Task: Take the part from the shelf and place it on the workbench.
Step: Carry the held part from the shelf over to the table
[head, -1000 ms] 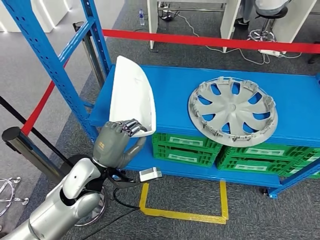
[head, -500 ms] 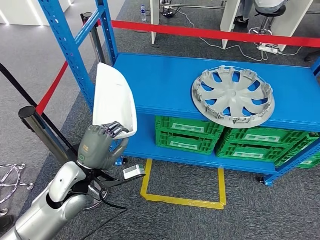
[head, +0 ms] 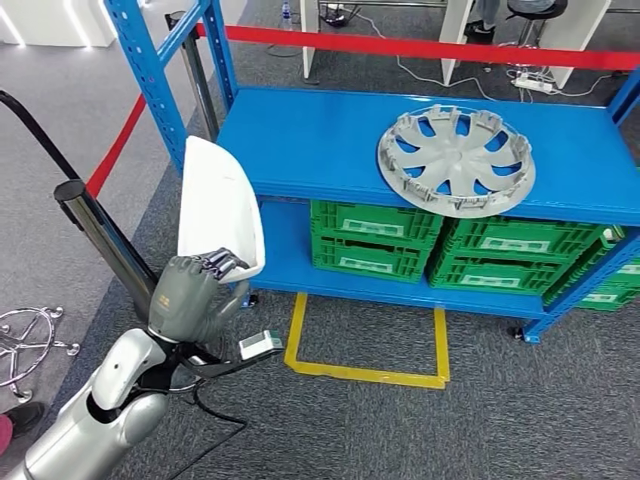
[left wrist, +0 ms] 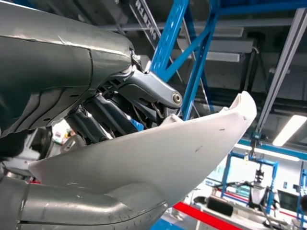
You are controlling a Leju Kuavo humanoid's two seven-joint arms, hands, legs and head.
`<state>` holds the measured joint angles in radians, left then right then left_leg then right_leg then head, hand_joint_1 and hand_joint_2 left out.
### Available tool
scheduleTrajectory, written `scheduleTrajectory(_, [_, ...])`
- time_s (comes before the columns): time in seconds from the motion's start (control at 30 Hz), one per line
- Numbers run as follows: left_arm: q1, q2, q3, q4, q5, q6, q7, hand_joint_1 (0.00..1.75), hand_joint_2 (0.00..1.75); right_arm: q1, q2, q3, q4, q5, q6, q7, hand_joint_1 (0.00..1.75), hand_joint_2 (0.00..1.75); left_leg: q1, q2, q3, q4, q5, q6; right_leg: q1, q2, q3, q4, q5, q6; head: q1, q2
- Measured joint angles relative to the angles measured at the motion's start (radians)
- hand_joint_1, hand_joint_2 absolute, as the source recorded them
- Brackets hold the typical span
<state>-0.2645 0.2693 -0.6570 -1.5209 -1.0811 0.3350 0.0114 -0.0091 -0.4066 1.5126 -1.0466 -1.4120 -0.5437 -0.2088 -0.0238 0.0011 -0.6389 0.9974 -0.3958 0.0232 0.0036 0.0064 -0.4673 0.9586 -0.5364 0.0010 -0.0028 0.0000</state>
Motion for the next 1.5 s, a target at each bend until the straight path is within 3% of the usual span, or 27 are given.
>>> scheduleTrajectory(0.07, [0.006, 0.004, 0.007, 0.0, 0.0, 0.0, 0.0, 1.75, 1.75, -0.003, 0.002, 0.0, 0.001, 0.001, -0.001, 0.002, 0.0, 0.0, 0.005, -0.002, -0.025, 0.067, -0.081, -0.013, -0.003, -0.004, -0.022, -0.001, 0.023, -0.015, -0.001, 0.0])
scheduleTrajectory(0.13, [0.011, 0.006, 0.013, 0.0, 0.0, 0.0, 0.0, 1.75, 1.75, -0.005, 0.003, 0.0, 0.003, 0.002, -0.003, 0.004, 0.0, 0.0, 0.011, -0.002, -0.052, 0.192, -0.179, -0.023, -0.002, -0.006, -0.049, 0.0, 0.046, -0.021, -0.002, 0.0])
scheduleTrajectory(0.17, [0.013, 0.008, 0.015, 0.0, -0.001, 0.0, 0.001, 1.75, 1.75, -0.006, 0.004, 0.0, 0.004, 0.003, -0.003, 0.005, 0.0, 0.0, 0.013, -0.002, -0.057, 0.249, -0.199, -0.026, -0.001, -0.006, -0.065, 0.001, 0.058, -0.021, -0.002, 0.0])
scheduleTrajectory(0.23, [0.017, 0.009, 0.017, 0.0, -0.002, -0.001, 0.001, 1.75, 1.75, -0.008, 0.006, 0.0, 0.007, 0.004, -0.004, 0.007, 0.0, 0.0, 0.015, -0.002, -0.033, 0.288, -0.171, -0.026, 0.001, -0.007, -0.097, 0.003, 0.081, -0.02, -0.002, 0.0])
scheduleTrajectory(0.27, [0.017, 0.009, 0.018, 0.0, -0.004, -0.002, 0.001, 1.75, 1.75, -0.008, 0.008, 0.0, 0.008, 0.004, -0.004, 0.009, 0.0, 0.0, 0.015, -0.002, 0.003, 0.254, -0.139, -0.022, 0.002, -0.008, -0.112, 0.005, 0.091, -0.019, -0.002, 0.0])
scheduleTrajectory(0.33, [0.017, 0.009, 0.024, 0.0, -0.006, -0.003, 0.002, 1.75, 1.75, -0.01, 0.011, 0.0, 0.01, 0.005, -0.004, 0.011, 0.0, 0.0, 0.011, -0.003, 0.114, 0.108, -0.111, -0.009, 0.004, -0.007, -0.132, 0.009, 0.109, -0.016, -0.002, 0.0])
scheduleTrajectory(0.4, [0.015, 0.009, 0.031, 0.0, -0.008, -0.003, 0.003, 1.75, 1.75, -0.011, 0.014, 0.0, 0.012, 0.006, -0.006, 0.013, 0.0, 0.0, 0.005, -0.003, 0.202, -0.026, -0.13, 0.004, 0.006, -0.007, -0.144, 0.012, 0.128, -0.009, -0.001, 0.0])
scheduleTrajectory(0.43, [0.015, 0.009, 0.033, 0.0, -0.008, -0.004, 0.003, 1.75, 1.75, -0.011, 0.015, 0.0, 0.012, 0.007, -0.008, 0.014, 0.0, 0.0, 0.003, -0.003, 0.217, -0.058, -0.136, 0.008, 0.006, -0.006, -0.15, 0.011, 0.139, -0.004, -0.001, 0.0])
scheduleTrajectory(0.5, [0.018, 0.008, 0.035, 0.0, -0.009, -0.006, 0.003, 1.75, 1.75, -0.011, 0.015, 0.0, 0.014, 0.006, -0.01, 0.015, 0.0, 0.0, 0.005, 0.001, 0.206, -0.074, -0.121, 0.016, 0.006, -0.006, -0.167, 0.012, 0.143, 0.007, -0.001, 0.0])
scheduleTrajectory(0.53, [0.02, 0.008, 0.035, 0.0, -0.009, -0.007, 0.003, 1.75, 1.75, -0.011, 0.015, 0.0, 0.014, 0.006, -0.01, 0.016, 0.0, 0.0, 0.008, 0.004, 0.196, -0.079, -0.107, 0.022, 0.006, -0.005, -0.18, 0.027, 0.122, 0.012, 0.0, 0.0])
scheduleTrajectory(0.57, [0.021, 0.008, 0.036, 0.0, -0.01, -0.008, 0.004, 1.75, 1.75, -0.012, 0.015, 0.0, 0.015, 0.005, -0.011, 0.016, 0.0, 0.0, 0.01, 0.007, 0.184, -0.082, -0.094, 0.027, 0.006, -0.005, -0.198, 0.065, 0.084, 0.016, 0.001, 0.0])
scheduleTrajectory(0.63, [0.023, 0.007, 0.038, 0.001, -0.01, -0.009, 0.005, 1.75, 1.75, -0.014, 0.015, 0.0, 0.017, 0.005, -0.011, 0.016, 0.0, 0.0, 0.009, 0.01, 0.157, -0.076, -0.074, 0.033, 0.005, -0.004, -0.242, 0.205, -0.009, 0.023, 0.002, 0.0])
scheduleTrajectory(0.67, [0.025, 0.007, 0.039, 0.001, -0.01, -0.01, 0.006, 1.75, 1.75, -0.015, 0.015, 0.0, 0.017, 0.005, -0.011, 0.016, 0.0, 0.0, 0.009, 0.012, 0.142, -0.071, -0.066, 0.032, 0.004, -0.004, -0.258, 0.277, -0.038, 0.027, 0.002, 0.0])
scheduleTrajectory(0.73, [0.029, 0.006, 0.039, 0.001, -0.011, -0.01, 0.006, 1.75, 1.75, -0.016, 0.015, 0.0, 0.02, 0.004, -0.011, 0.017, 0.0, 0.0, 0.009, 0.014, 0.115, -0.061, -0.052, 0.029, 0.001, -0.004, -0.247, 0.325, -0.037, 0.034, 0.002, 0.0])
scheduleTrajectory(0.8, [0.031, 0.006, 0.039, 0.001, -0.011, -0.01, 0.006, 1.75, 1.75, -0.016, 0.015, 0.0, 0.022, 0.005, -0.011, 0.022, 0.0, 0.0, 0.01, 0.013, 0.087, -0.046, -0.04, 0.021, -0.009, -0.005, -0.161, 0.222, 0.007, 0.042, 0.002, 0.0])
scheduleTrajectory(0.87, [0.031, 0.007, 0.042, 0.001, -0.011, -0.01, 0.006, 1.75, 1.75, -0.014, 0.017, 0.0, 0.025, 0.005, -0.012, 0.027, 0.0, 0.0, 0.007, 0.01, 0.058, -0.022, -0.033, 0.012, -0.018, -0.002, -0.065, 0.085, 0.021, 0.051, 0.005, 0.0])
scheduleTrajectory(0.9, [0.031, 0.007, 0.044, 0.001, -0.011, -0.01, 0.006, 1.75, 1.75, -0.012, 0.018, 0.0, 0.026, 0.005, -0.012, 0.029, 0.0, 0.0, 0.005, 0.009, 0.046, -0.01, -0.029, 0.007, -0.019, 0.001, -0.042, 0.049, 0.016, 0.051, 0.006, 0.0])
scheduleTrajectory(0.97, [0.032, 0.008, 0.045, 0.001, -0.011, -0.01, 0.006, 1.75, 1.75, -0.011, 0.02, 0.0, 0.028, 0.005, -0.012, 0.029, 0.0, 0.0, 0.004, 0.008, 0.03, 0.003, -0.019, -0.002, -0.017, 0.004, -0.045, 0.04, 0.013, 0.038, 0.006, 0.0])
scheduleTrajectory(1.03, [0.033, 0.008, 0.046, 0.001, -0.011, -0.011, 0.006, 1.75, 1.75, -0.012, 0.021, 0.0, 0.029, 0.005, -0.013, 0.029, 0.0, 0.0, 0.009, 0.006, 0.011, 0.022, -0.042, -0.015, -0.017, 0.001, -0.064, 0.045, 0.027, 0.019, 0.005, 0.0])
scheduleTrajectory(1.07, [0.034, 0.008, 0.046, 0.001, -0.011, -0.011, 0.006, 1.75, 1.75, -0.013, 0.022, 0.0, 0.029, 0.005, -0.013, 0.029, 0.0, 0.0, 0.011, 0.004, -0.004, 0.054, -0.076, -0.021, -0.017, -0.001, -0.076, 0.045, 0.036, 0.009, 0.004, 0.0])
scheduleTrajectory(1.13, [0.034, 0.008, 0.046, 0.001, -0.011, -0.011, 0.008, 1.75, 1.75, -0.015, 0.022, 0.0, 0.029, 0.005, -0.014, 0.029, 0.0, 0.0, 0.016, 0.003, -0.039, 0.169, -0.17, -0.03, -0.013, -0.003, -0.1, 0.045, 0.054, -0.005, 0.002, 0.0])
scheduleTrajectory(1.2, [0.036, 0.008, 0.047, 0.001, -0.011, -0.011, 0.01, 1.75, 1.75, -0.016, 0.022, 0.0, 0.029, 0.007, -0.015, 0.029, 0.0, 0.0, 0.016, 0.003, -0.053, 0.276, -0.219, -0.026, -0.005, -0.004, -0.125, 0.045, 0.074, -0.009, 0.002, 0.0])
scheduleTrajectory(1.27, [0.039, 0.007, 0.048, 0.001, -0.011, -0.011, 0.012, 1.75, 1.75, -0.018, 0.024, 0.0, 0.029, 0.012, -0.015, 0.03, 0.0, 0.0, 0.009, 0.002, -0.011, 0.27, -0.185, -0.011, 0.003, -0.003, -0.15, 0.046, 0.093, -0.011, 0.002, 0.0])
scheduleTrajectory(1.33, [0.04, 0.008, 0.053, 0.0, -0.011, -0.01, 0.014, 1.75, 1.75, -0.019, 0.028, 0.0, 0.029, 0.021, -0.016, 0.032, 0.0, 0.0, -0.006, 0.002, 0.088, 0.143, -0.139, 0.012, 0.006, -0.003, -0.168, 0.047, 0.111, -0.012, 0.002, 0.0])
scheduleTrajectory(1.4, [0.041, 0.009, 0.061, -0.005, -0.013, -0.009, 0.015, 1.75, 1.75, -0.02, 0.031, 0.0, 0.029, 0.029, -0.018, 0.033, 0.0, 0.0, -0.02, 0.002, 0.179, 0.005, -0.141, 0.029, 0.006, -0.003, -0.177, 0.045, 0.13, -0.009, 0.002, 0.0])
scheduleTrajectory(1.43, [0.041, 0.01, 0.064, -0.007, -0.014, -0.008, 0.015, 1.75, 1.75, -0.02, 0.032, 0.0, 0.029, 0.031, -0.019, 0.034, 0.0, 0.0, -0.024, 0.001, 0.199, -0.032, -0.147, 0.034, 0.004, -0.004, -0.179, 0.041, 0.14, -0.006, 0.002, 0.0])
scheduleTrajectory(1.5, [0.044, 0.01, 0.066, -0.008, -0.015, -0.008, 0.015, 1.75, 1.75, -0.019, 0.031, 0.0, 0.029, 0.032, -0.02, 0.035, 0.0, 0.0, -0.023, 0.003, 0.198, -0.055, -0.128, 0.038, 0.003, -0.004, -0.182, 0.031, 0.157, 0.002, 0.001, 0.0])
